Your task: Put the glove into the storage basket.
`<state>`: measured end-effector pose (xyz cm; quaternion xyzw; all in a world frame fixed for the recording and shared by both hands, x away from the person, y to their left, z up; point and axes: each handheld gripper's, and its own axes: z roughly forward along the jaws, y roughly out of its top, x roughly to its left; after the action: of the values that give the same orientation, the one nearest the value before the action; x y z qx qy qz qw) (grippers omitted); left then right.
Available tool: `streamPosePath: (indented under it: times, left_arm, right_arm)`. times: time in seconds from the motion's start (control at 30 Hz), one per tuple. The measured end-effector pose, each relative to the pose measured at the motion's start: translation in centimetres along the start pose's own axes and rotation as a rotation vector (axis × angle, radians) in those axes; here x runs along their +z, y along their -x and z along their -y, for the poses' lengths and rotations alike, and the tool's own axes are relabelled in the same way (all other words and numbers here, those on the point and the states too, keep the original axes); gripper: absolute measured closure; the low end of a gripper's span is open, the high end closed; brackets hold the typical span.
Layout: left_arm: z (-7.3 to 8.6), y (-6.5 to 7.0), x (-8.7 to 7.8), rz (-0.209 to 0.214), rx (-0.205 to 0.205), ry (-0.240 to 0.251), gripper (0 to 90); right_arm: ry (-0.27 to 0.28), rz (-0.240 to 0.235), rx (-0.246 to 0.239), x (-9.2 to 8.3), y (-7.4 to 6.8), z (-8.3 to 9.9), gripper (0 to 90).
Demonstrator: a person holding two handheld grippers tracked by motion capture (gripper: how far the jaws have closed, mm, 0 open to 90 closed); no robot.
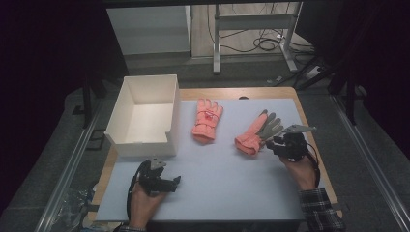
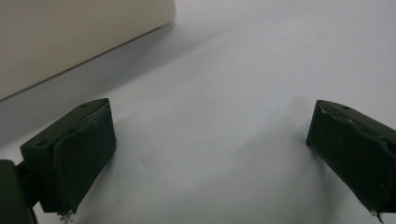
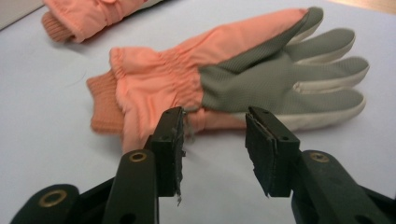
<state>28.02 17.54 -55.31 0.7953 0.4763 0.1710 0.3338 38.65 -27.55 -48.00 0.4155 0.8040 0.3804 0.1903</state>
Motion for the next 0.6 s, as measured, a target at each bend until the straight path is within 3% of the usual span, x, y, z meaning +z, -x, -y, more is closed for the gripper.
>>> streamPosePath:
  times: [0.3, 0.6]
  left_arm:
    - [0.0, 0.0, 0.0, 0.001, -0.004, 0.001, 1.5]
    - [0.0, 0.0, 0.0, 0.002, -0.002, 0.0, 1.5]
  right_arm:
    - [-0.005, 0.036, -0.011, 1.4, 0.6, -2.1, 58.5]
    - [-0.012, 0.063, 0.003, 3.4, 1.1, -3.5, 51.5]
